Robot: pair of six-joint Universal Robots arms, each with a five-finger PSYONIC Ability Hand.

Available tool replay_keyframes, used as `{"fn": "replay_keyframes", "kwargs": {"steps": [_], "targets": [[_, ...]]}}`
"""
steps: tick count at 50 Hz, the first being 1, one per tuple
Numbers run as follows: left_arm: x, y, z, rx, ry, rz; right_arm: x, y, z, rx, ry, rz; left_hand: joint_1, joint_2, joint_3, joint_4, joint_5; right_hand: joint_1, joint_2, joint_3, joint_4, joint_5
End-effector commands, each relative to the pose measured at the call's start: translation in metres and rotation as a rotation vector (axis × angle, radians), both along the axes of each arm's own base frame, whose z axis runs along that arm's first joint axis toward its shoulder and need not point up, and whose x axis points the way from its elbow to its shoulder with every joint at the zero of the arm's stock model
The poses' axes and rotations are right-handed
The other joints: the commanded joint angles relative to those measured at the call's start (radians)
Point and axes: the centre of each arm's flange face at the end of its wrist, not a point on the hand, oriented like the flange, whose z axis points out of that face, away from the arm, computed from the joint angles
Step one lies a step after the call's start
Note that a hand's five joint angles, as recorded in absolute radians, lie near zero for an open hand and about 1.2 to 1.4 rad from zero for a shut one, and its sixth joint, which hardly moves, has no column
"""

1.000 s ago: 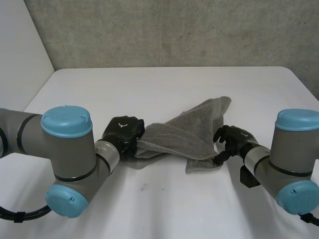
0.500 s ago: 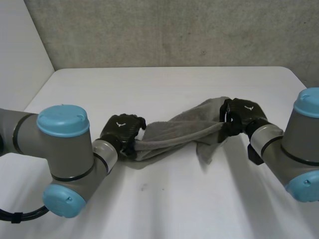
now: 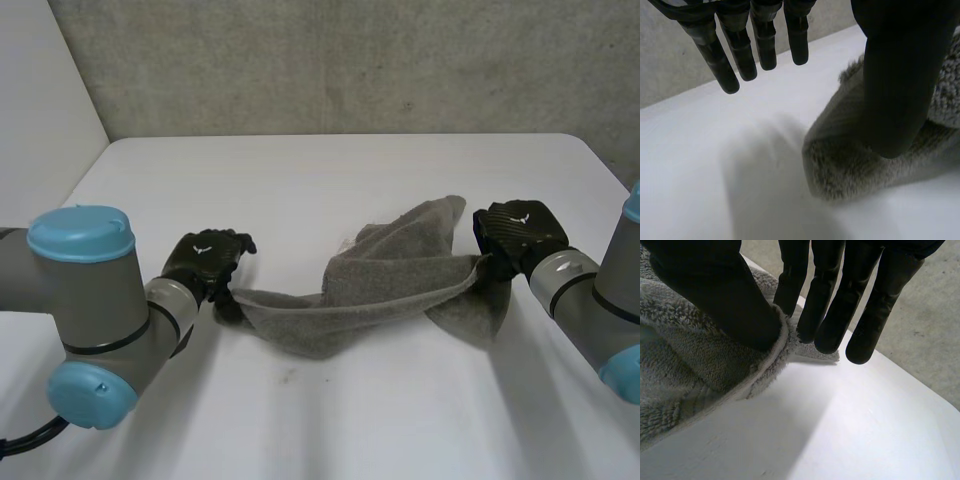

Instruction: Fold the laundry

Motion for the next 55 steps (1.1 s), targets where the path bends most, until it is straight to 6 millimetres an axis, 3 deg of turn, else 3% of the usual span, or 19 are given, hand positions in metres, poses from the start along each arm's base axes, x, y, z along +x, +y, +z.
{"fn": "replay_keyframes", "kwargs": {"steps": [1, 5, 8, 9, 13, 16, 18, 19, 21, 24, 26, 27, 29, 33, 37, 40, 43, 51, 55], "targets": [[-0.002, -0.006, -0.016, 0.029, -0.013, -0.003, -0.002, 0.003, -0.005, 0.011, 0.020, 0.005, 0.172, 0.166, 0.166, 0.166, 0.164, 0.438, 0.219, 0.210, 0.206, 0.245], [-0.003, -0.007, -0.023, 0.045, -0.015, -0.010, -0.005, 0.002, -0.007, 0.014, 0.029, -0.003, 0.367, 0.361, 0.360, 0.361, 0.359, 0.438, 0.219, 0.210, 0.206, 0.245], [-0.005, -0.003, -0.026, 0.069, -0.009, -0.040, -0.012, -0.002, -0.007, 0.015, 0.032, -0.024, 0.722, 0.716, 0.715, 0.716, 0.714, 0.438, 0.219, 0.210, 0.206, 0.245], [-0.006, -0.001, -0.026, 0.080, 0.000, -0.057, -0.012, -0.002, -0.007, 0.015, 0.032, -0.024, 0.984, 0.977, 0.977, 0.977, 0.976, 0.438, 0.219, 0.210, 0.206, 0.245], [-0.005, 0.003, -0.020, 0.092, 0.019, -0.060, -0.017, -0.004, 0.003, -0.019, 0.065, -0.028, 1.024, 1.018, 1.017, 1.018, 1.016, 0.438, 0.219, 0.210, 0.206, 0.245], [-0.001, 0.009, 0.006, 0.065, 0.029, -0.048, -0.019, -0.001, 0.023, -0.068, 0.117, -0.017, 1.024, 1.018, 1.017, 1.018, 1.016, 0.438, 0.219, 0.210, 0.206, 0.245], [0.004, 0.015, 0.043, 0.005, 0.052, -0.038, -0.021, 0.002, 0.036, -0.092, 0.149, -0.013, 1.024, 1.018, 1.017, 1.018, 1.016, 0.438, 0.219, 0.210, 0.206, 0.245], [0.004, 0.015, 0.043, 0.004, 0.052, -0.038, -0.024, 0.003, 0.051, -0.120, 0.179, -0.014, 1.024, 1.018, 1.017, 1.018, 1.016, 0.438, 0.219, 0.210, 0.206, 0.245], [0.007, 0.020, 0.083, -0.082, 0.087, -0.038, -0.026, 0.005, 0.066, -0.145, 0.204, -0.014, 1.024, 1.018, 1.017, 1.018, 1.016, 0.438, 0.219, 0.210, 0.206, 0.245], [0.010, 0.021, 0.104, -0.137, 0.112, -0.033, -0.027, 0.012, 0.099, -0.183, 0.238, -0.007, 1.024, 1.018, 1.017, 1.018, 1.016, 0.438, 0.219, 0.210, 0.206, 0.245], [0.013, 0.027, 0.149, -0.248, 0.160, -0.033, -0.027, 0.016, 0.119, -0.210, 0.237, -0.007, 1.024, 1.018, 1.017, 1.018, 1.016, 0.438, 0.219, 0.210, 0.206, 0.245], [0.013, 0.027, 0.149, -0.249, 0.160, -0.033, -0.028, 0.020, 0.139, -0.251, 0.227, -0.012, 1.024, 1.018, 1.017, 1.018, 1.016, 0.438, 0.219, 0.210, 0.206, 0.245], [0.017, 0.035, 0.186, -0.324, 0.193, -0.035, -0.028, 0.024, 0.158, -0.293, 0.218, -0.016, 1.024, 1.018, 1.017, 1.018, 1.016, 0.438, 0.219, 0.210, 0.206, 0.245], [0.020, 0.040, 0.214, -0.379, 0.216, -0.033, -0.026, 0.035, 0.204, -0.434, 0.194, 0.004, 1.024, 1.018, 1.017, 1.018, 1.016, 0.438, 0.219, 0.210, 0.206, 0.245], [0.023, 0.035, 0.230, -0.408, 0.219, -0.012, -0.026, 0.037, 0.213, -0.446, 0.199, 0.021, 1.024, 1.018, 1.017, 1.018, 1.016, 0.438, 0.219, 0.210, 0.206, 0.245], [0.023, 0.022, 0.220, -0.369, 0.182, 0.012, -0.027, 0.029, 0.206, -0.393, 0.204, 0.036, 1.024, 1.018, 1.017, 1.018, 1.016, 0.438, 0.219, 0.210, 0.206, 0.245], [0.019, 0.013, 0.207, -0.333, 0.153, 0.013, -0.024, 0.008, 0.181, -0.303, 0.216, 0.057, 1.024, 1.018, 1.017, 1.018, 1.016, 0.438, 0.219, 0.210, 0.206, 0.245], [0.001, -0.041, 0.121, -0.187, -0.069, 0.019, -0.009, -0.032, 0.122, -0.175, 0.267, 0.104, 1.024, 1.018, 1.017, 1.018, 1.016, 0.438, 0.219, 0.210, 0.206, 0.245], [-0.005, -0.063, 0.099, -0.178, -0.119, 0.031, 0.008, -0.061, 0.086, -0.166, 0.279, 0.128, 1.024, 1.018, 1.017, 1.018, 1.016, 0.438, 0.219, 0.210, 0.206, 0.245]]}}
